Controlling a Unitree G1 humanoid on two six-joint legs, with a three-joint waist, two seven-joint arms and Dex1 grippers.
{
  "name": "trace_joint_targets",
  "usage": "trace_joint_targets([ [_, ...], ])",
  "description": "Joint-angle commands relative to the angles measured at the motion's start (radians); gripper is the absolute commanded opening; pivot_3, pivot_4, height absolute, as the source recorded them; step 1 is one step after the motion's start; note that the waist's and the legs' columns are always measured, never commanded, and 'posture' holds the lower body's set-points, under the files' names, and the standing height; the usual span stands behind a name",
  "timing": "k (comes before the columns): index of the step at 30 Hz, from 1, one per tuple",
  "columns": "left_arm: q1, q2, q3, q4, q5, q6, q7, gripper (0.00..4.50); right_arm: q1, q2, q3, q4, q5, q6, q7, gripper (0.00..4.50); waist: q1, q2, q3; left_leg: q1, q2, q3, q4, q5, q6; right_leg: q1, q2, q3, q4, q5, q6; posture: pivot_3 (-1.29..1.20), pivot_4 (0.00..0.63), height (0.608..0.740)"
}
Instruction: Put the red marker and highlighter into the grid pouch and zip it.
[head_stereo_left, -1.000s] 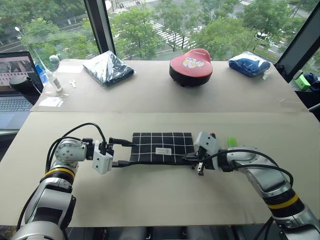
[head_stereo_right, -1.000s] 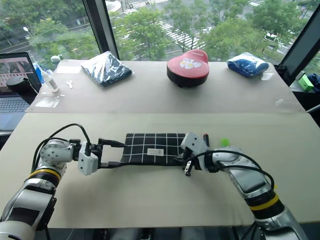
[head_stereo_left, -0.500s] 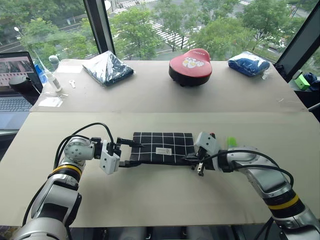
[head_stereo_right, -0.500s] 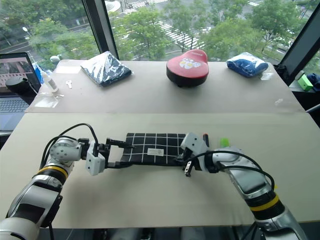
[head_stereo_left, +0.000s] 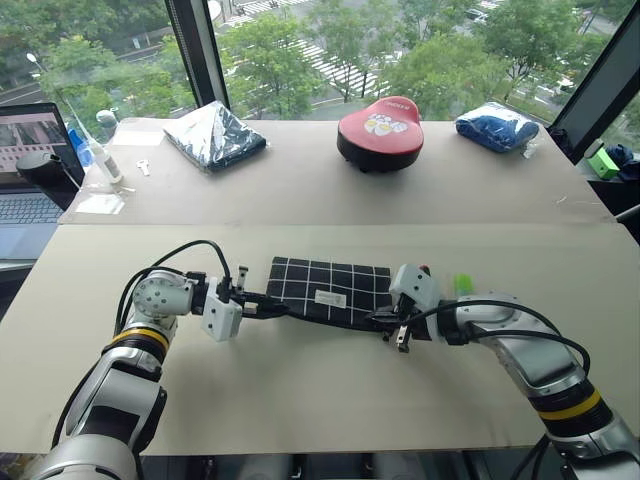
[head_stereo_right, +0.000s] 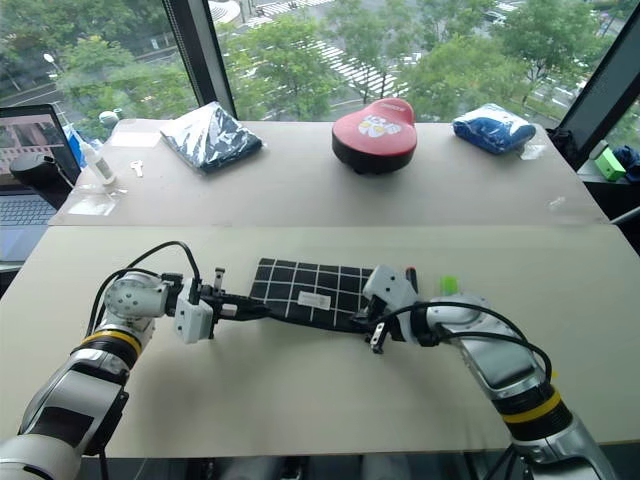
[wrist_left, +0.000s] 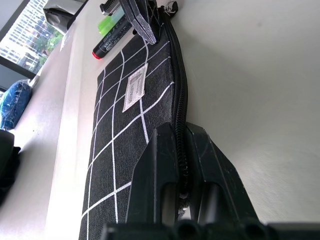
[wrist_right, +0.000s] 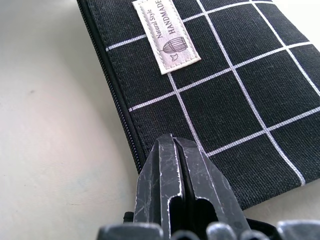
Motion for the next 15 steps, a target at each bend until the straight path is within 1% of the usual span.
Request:
trace_joint_targets([
  [1, 0.031, 0.005, 0.034, -0.065, -0.023, 0.097, -0.001, 0.05, -0.044, 0.070, -0.089, 0.026, 0.030, 0.020, -0.082, 0.00, -0.001, 0.000, 0.000, 0.000, 0.000, 0.000, 0.000, 0.000, 0.000, 0.000, 0.000, 0.000, 0.000, 0.000, 0.000, 0.00, 0.150, 0.740],
  [2, 0.037, 0.004, 0.042, -0.078, -0.024, 0.113, 0.003, 0.05, -0.059, 0.089, -0.108, 0.040, 0.033, 0.032, -0.103, 0.00, -0.001, 0.000, 0.000, 0.000, 0.000, 0.000, 0.000, 0.000, 0.000, 0.000, 0.000, 0.000, 0.000, 0.000, 0.000, 0.00, 0.150, 0.740],
  [5, 0.057, -0.001, 0.086, -0.125, -0.026, 0.186, 0.063, 0.00, -0.175, 0.158, -0.245, 0.081, 0.139, 0.161, -0.150, 0.83, -0.002, 0.000, 0.000, 0.000, 0.000, 0.000, 0.000, 0.000, 0.000, -0.001, 0.001, 0.000, 0.000, 0.000, 0.000, 0.00, 0.150, 0.740],
  [6, 0.062, -0.003, 0.100, -0.139, -0.023, 0.208, 0.087, 0.00, -0.198, 0.161, -0.277, 0.073, 0.184, 0.200, -0.137, 1.12, -0.002, 0.000, 0.000, -0.001, 0.000, 0.000, 0.000, 0.000, 0.000, -0.001, 0.000, 0.001, 0.000, 0.000, 0.000, 0.00, 0.150, 0.740],
  [8, 0.074, -0.005, 0.122, -0.170, -0.014, 0.252, 0.129, 0.00, -0.231, 0.155, -0.317, 0.057, 0.239, 0.252, -0.125, 1.86, 0.001, 0.000, 0.000, -0.001, 0.000, 0.000, 0.000, 0.000, 0.000, -0.002, 0.001, 0.001, 0.001, 0.000, 0.000, 0.00, 0.150, 0.740],
  [10, 0.089, -0.008, 0.144, -0.210, -0.001, 0.306, 0.182, 0.00, -0.277, 0.148, -0.369, 0.084, 0.299, 0.338, -0.130, 2.55, 0.002, 0.000, 0.000, -0.001, 0.001, -0.002, -0.001, 0.000, -0.001, -0.001, 0.001, -0.001, 0.001, 0.000, 0.000, 0.00, 0.150, 0.740],
  [11, 0.098, -0.009, 0.155, -0.232, 0.005, 0.339, 0.213, 0.00, -0.282, 0.133, -0.390, 0.077, 0.336, 0.366, -0.109, 2.92, 0.002, 0.000, 0.000, -0.001, 0.000, -0.002, -0.001, 0.000, -0.001, -0.001, 0.001, -0.001, 0.000, 0.000, 0.000, 0.00, 0.150, 0.740],
  [13, 0.116, -0.010, 0.174, -0.286, 0.017, 0.426, 0.281, 0.00, -0.283, 0.088, -0.396, 0.062, 0.349, 0.366, -0.085, 2.92, 0.002, 0.000, 0.000, -0.002, 0.000, -0.002, -0.001, 0.000, -0.001, -0.001, 0.000, -0.001, 0.001, 0.000, 0.000, 0.00, 0.150, 0.740],
  [15, 0.137, -0.009, 0.188, -0.352, 0.035, 0.515, 0.350, 0.00, -0.269, 0.022, -0.360, 0.052, 0.298, 0.305, -0.071, 2.92, 0.001, 0.000, 0.000, -0.002, -0.001, -0.002, -0.001, 0.000, 0.000, -0.002, 0.000, 0.000, 0.000, 0.000, 0.000, 0.00, 0.150, 0.740],
])
